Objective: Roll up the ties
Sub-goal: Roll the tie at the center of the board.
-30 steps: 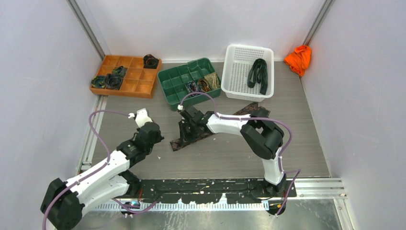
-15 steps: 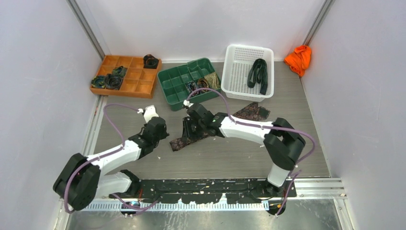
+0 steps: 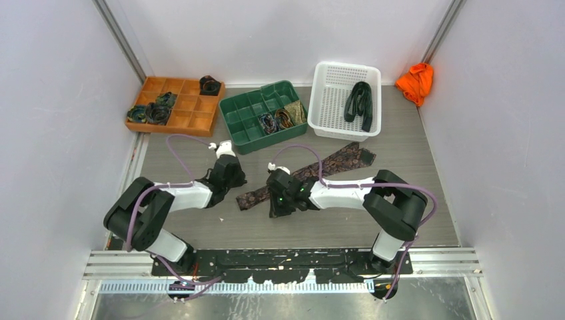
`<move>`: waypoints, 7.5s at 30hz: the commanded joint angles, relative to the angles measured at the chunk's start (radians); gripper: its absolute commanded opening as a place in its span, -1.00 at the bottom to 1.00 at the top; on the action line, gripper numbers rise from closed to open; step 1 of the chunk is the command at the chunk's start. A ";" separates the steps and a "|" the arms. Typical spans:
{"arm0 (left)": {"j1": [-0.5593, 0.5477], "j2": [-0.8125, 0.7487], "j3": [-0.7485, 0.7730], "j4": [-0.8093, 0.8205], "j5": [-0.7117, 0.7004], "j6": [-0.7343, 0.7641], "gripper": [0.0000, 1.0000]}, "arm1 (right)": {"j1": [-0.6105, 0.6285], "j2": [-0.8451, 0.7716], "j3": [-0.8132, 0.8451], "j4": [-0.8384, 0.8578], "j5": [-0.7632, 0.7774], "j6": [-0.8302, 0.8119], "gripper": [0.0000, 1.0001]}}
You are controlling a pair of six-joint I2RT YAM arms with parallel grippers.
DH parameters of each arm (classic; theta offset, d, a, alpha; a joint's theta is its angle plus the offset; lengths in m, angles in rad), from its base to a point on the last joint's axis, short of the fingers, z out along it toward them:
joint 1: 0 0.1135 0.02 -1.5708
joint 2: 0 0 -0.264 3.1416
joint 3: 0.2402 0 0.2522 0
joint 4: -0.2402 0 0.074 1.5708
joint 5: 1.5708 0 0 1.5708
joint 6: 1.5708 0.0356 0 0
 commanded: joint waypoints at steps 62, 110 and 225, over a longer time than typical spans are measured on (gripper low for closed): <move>-0.349 -0.056 0.147 -0.243 -0.140 -0.109 -1.00 | -0.036 -0.406 -0.140 -0.272 0.347 0.004 -0.98; -0.363 -1.301 0.141 -1.246 -0.687 -0.366 -1.00 | 0.219 0.317 0.590 -0.696 0.640 0.055 0.22; -0.362 -1.282 0.173 -1.299 -0.746 -0.449 -1.00 | 0.281 0.285 0.658 -0.767 0.723 -0.010 0.17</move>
